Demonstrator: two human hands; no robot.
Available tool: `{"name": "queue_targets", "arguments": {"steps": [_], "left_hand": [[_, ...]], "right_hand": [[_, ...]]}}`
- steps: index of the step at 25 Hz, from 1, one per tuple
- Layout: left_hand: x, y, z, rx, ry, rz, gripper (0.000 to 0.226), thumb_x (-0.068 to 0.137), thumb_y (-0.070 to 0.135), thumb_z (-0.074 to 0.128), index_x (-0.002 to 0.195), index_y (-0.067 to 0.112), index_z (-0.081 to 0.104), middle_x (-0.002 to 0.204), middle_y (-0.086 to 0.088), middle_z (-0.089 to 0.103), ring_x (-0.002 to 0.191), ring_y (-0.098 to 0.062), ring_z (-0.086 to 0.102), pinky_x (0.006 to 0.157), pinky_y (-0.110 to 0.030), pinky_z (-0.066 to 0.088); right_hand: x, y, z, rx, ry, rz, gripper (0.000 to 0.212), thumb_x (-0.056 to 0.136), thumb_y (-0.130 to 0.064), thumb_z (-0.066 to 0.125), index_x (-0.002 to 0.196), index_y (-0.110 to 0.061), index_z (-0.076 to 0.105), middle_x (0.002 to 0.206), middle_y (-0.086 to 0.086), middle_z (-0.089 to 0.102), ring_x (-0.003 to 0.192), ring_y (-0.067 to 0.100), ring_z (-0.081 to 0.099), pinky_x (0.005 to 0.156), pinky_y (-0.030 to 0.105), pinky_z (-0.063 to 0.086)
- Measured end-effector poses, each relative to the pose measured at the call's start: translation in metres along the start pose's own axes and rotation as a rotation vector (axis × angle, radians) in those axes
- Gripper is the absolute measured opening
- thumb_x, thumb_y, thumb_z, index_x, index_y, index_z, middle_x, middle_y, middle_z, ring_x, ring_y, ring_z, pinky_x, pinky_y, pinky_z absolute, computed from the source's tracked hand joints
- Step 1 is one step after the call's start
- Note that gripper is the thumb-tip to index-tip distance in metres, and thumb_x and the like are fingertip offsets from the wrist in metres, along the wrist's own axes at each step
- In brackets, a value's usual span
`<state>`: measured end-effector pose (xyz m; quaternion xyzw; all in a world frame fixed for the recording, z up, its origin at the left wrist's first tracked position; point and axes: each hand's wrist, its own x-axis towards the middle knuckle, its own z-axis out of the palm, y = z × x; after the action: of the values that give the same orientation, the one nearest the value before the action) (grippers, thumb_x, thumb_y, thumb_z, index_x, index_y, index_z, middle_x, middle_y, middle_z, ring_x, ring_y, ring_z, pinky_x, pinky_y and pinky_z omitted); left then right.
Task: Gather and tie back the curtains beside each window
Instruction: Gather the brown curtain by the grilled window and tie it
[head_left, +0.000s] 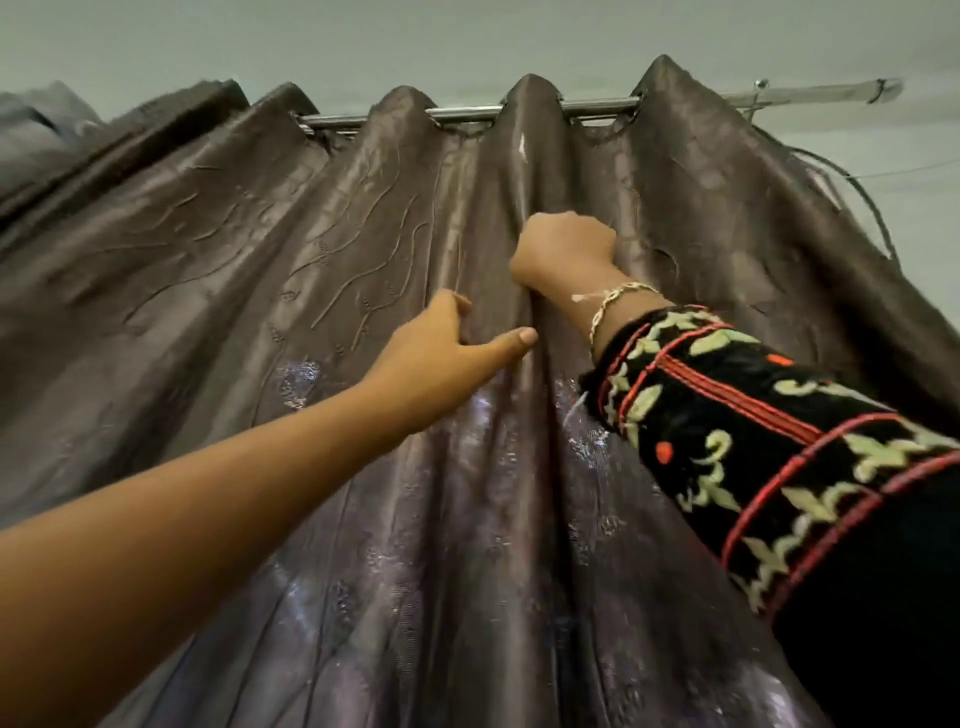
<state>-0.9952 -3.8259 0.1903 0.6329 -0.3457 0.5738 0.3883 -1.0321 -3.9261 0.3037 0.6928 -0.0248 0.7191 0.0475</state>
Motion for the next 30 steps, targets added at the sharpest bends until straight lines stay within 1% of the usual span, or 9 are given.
{"name": "queue_targets", "arguments": {"steps": [3,7,11,16,19,22,25,28,30], "left_hand": [[0.005,-0.013,-0.021,0.26,0.179,0.032,0.064,0.082,0.051,0.057,0.13,0.011,0.042,0.13,-0.011,0.051,0.118,-0.027,0.049,0.092,-0.034,0.04],[0.014,-0.047,-0.052,0.637,0.458,-0.075,0.07,0.083,0.05,0.057,0.13,0.001,0.04,0.135,-0.021,0.043,0.127,-0.037,0.038,0.106,-0.051,0.031],[0.017,-0.062,-0.058,0.518,0.444,-0.25,0.08,0.079,0.059,0.056,0.133,0.003,0.035,0.137,-0.022,0.042,0.127,-0.039,0.039,0.107,-0.055,0.029],[0.01,-0.062,-0.058,0.401,0.35,-0.17,0.078,0.078,0.063,0.052,0.129,0.006,0.038,0.132,-0.018,0.047,0.12,-0.036,0.045,0.102,-0.05,0.036],[0.005,-0.064,-0.067,0.35,0.326,-0.131,0.074,0.08,0.062,0.05,0.13,0.009,0.039,0.132,-0.014,0.048,0.119,-0.032,0.046,0.098,-0.041,0.037],[-0.001,-0.07,-0.083,0.276,0.335,-0.1,0.072,0.081,0.062,0.048,0.13,0.01,0.039,0.13,-0.011,0.05,0.114,-0.026,0.048,0.083,-0.031,0.035],[-0.007,-0.082,-0.105,0.144,0.284,-0.083,0.078,0.077,0.066,0.048,0.132,0.012,0.038,0.13,-0.011,0.05,0.114,-0.025,0.049,0.091,-0.035,0.041],[-0.015,-0.09,-0.123,0.082,0.216,-0.07,0.096,0.058,0.075,0.041,0.133,0.015,0.039,0.131,-0.01,0.05,0.117,-0.026,0.05,0.097,-0.036,0.041],[-0.02,-0.096,-0.133,0.092,0.205,-0.055,0.1,0.053,0.075,0.038,0.132,0.015,0.04,0.129,-0.009,0.052,0.115,-0.025,0.052,0.092,-0.033,0.04]], "right_hand": [[-0.002,0.024,0.004,-0.036,0.035,0.016,0.033,0.089,-0.017,0.045,0.118,-0.007,0.058,0.124,0.018,0.057,0.114,0.037,0.053,0.088,0.038,0.044],[0.001,0.084,-0.007,-0.207,0.126,0.073,0.034,0.088,-0.009,0.044,0.12,-0.005,0.057,0.124,0.022,0.056,0.114,0.04,0.053,0.092,0.041,0.043],[0.015,0.13,-0.022,-0.308,0.15,0.213,0.033,0.09,-0.008,0.044,0.118,-0.002,0.058,0.125,0.026,0.054,0.117,0.043,0.05,0.096,0.045,0.038],[0.014,0.165,-0.03,-0.404,0.037,0.345,0.03,0.091,-0.012,0.047,0.114,0.003,0.058,0.122,0.029,0.054,0.115,0.046,0.049,0.099,0.051,0.036],[0.014,0.126,-0.033,-0.389,0.052,0.267,0.032,0.091,-0.02,0.05,0.113,0.003,0.057,0.121,0.032,0.052,0.114,0.049,0.046,0.099,0.056,0.035],[0.006,0.049,-0.043,-0.187,0.179,0.083,0.046,0.092,-0.038,0.047,0.121,-0.003,0.051,0.127,0.029,0.047,0.119,0.047,0.042,0.097,0.056,0.032],[-0.001,-0.032,-0.036,0.036,0.242,-0.113,0.051,0.094,-0.046,0.04,0.119,-0.003,0.053,0.125,0.025,0.051,0.119,0.042,0.045,0.097,0.051,0.035],[-0.003,-0.091,-0.016,0.174,0.025,-0.029,0.067,0.087,-0.064,0.038,0.119,-0.007,0.054,0.124,0.019,0.056,0.116,0.037,0.051,0.089,0.042,0.042],[-0.006,-0.107,0.0,0.05,-0.074,0.066,0.071,0.081,-0.07,0.044,0.119,-0.011,0.056,0.124,0.014,0.057,0.114,0.035,0.053,0.082,0.04,0.043]]}}
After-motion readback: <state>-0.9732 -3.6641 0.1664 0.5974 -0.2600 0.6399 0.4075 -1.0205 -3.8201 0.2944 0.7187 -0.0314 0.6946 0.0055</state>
